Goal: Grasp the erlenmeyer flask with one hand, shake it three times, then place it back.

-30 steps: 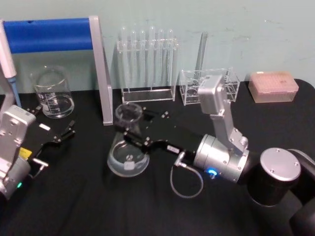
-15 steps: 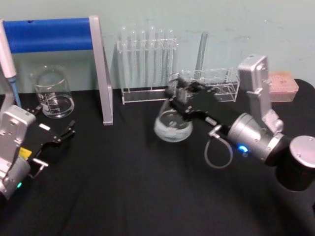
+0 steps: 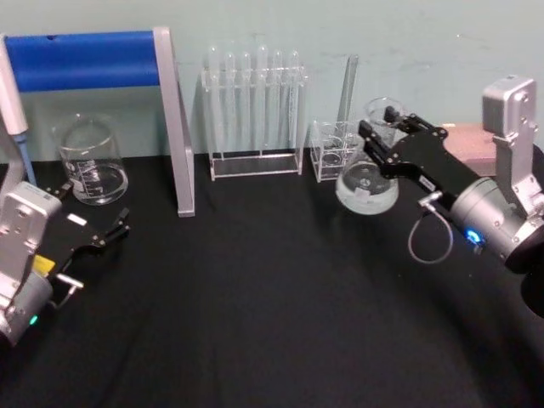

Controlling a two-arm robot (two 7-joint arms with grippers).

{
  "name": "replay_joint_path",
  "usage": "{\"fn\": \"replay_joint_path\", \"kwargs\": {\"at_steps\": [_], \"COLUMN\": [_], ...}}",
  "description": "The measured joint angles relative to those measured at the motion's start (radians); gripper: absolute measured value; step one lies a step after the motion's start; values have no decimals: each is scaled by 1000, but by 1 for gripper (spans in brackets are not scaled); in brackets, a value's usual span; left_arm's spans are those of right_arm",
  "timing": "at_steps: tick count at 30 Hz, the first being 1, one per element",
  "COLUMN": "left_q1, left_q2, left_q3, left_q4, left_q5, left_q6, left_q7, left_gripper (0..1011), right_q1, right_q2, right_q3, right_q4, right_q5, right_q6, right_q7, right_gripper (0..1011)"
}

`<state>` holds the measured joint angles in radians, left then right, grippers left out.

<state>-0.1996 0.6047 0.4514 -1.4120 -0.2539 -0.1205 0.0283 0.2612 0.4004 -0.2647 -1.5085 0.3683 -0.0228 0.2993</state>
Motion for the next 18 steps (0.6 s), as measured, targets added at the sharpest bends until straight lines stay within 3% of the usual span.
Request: {"fn": "replay_joint_path", "kwargs": {"at_steps": [8, 18], "left_q1": [0, 0], "left_q2": [0, 0], "left_q3": [0, 0], "left_q4": [0, 0], "left_q5": [0, 0], "left_q6": [0, 0], "left_q7": [0, 0], "left_gripper": [1001, 1001], "right_q1": [-8, -15], "right_q2": [-11, -35], "right_q3": [27, 10], "right_q4": [1, -20], "right_q5": [-12, -13], "right_q6": [0, 10], "right_q7": [0, 50], "right_gripper": [456, 456]}}
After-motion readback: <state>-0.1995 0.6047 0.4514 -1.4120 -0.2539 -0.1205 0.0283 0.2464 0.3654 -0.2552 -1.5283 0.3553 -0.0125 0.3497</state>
